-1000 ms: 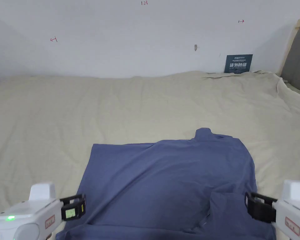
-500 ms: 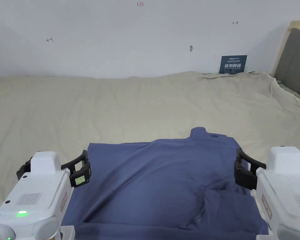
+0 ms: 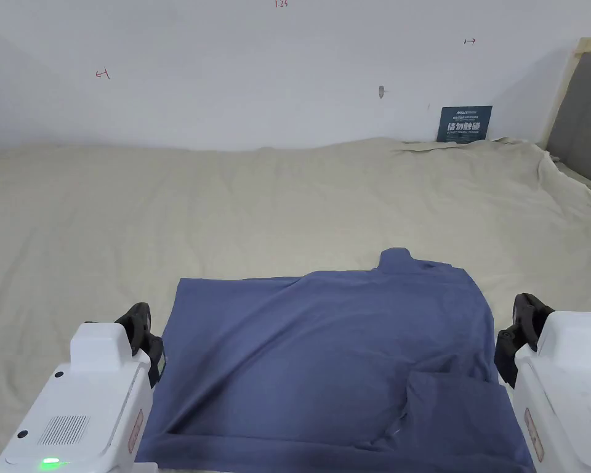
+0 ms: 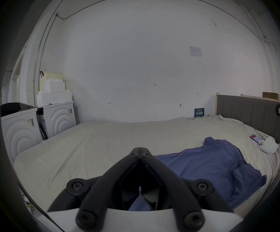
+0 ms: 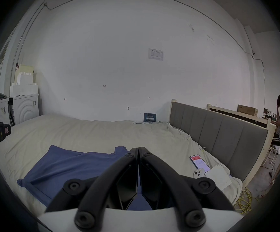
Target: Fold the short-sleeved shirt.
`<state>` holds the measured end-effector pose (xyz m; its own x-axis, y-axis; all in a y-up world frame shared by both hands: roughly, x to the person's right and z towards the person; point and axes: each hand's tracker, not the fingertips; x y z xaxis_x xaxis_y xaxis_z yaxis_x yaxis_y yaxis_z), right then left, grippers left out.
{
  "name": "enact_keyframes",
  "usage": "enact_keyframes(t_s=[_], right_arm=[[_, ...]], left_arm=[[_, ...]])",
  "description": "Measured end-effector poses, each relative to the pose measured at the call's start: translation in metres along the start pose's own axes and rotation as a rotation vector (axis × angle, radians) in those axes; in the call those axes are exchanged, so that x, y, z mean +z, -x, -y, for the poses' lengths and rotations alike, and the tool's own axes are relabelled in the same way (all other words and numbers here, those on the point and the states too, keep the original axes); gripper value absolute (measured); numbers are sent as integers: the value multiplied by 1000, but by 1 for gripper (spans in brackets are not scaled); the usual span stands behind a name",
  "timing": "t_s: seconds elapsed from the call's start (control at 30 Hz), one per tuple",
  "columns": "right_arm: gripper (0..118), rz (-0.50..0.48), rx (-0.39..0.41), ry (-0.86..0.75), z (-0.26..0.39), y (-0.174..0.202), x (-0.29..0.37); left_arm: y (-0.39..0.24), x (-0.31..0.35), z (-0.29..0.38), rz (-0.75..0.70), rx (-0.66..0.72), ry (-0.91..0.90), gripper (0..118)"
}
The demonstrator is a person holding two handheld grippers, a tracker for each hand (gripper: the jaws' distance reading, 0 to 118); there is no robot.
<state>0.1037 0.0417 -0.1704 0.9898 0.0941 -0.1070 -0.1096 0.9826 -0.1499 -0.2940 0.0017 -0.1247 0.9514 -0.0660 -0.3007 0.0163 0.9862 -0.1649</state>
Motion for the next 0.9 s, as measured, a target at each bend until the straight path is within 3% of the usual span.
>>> enact_keyframes(t_s=[0.13, 0.53, 0.57, 0.63, 0.7, 0.77, 0.9], right_arm=[[0, -10, -11, 4, -3, 1, 0], [0, -6, -29, 37, -1, -6, -2], [0, -5, -30, 40, 0, -6, -2], [0, -3, -34, 49, 1, -7, -3], [0, -8, -41, 58, 1, -7, -3], [0, -10, -43, 66, 3, -7, -3], [0, -16, -43, 91, 8, -8, -7]], left_arm=[[4, -4, 0, 13, 15, 65, 0], [54, -49, 50, 10, 225, 690, 3], [58, -52, 57, 20, 243, 728, 8], [63, -57, 72, 11, 242, 795, 36], [66, -62, 84, -6, 216, 850, 76], [68, -62, 95, -35, 188, 899, 86], [70, -64, 110, -46, 177, 915, 91]])
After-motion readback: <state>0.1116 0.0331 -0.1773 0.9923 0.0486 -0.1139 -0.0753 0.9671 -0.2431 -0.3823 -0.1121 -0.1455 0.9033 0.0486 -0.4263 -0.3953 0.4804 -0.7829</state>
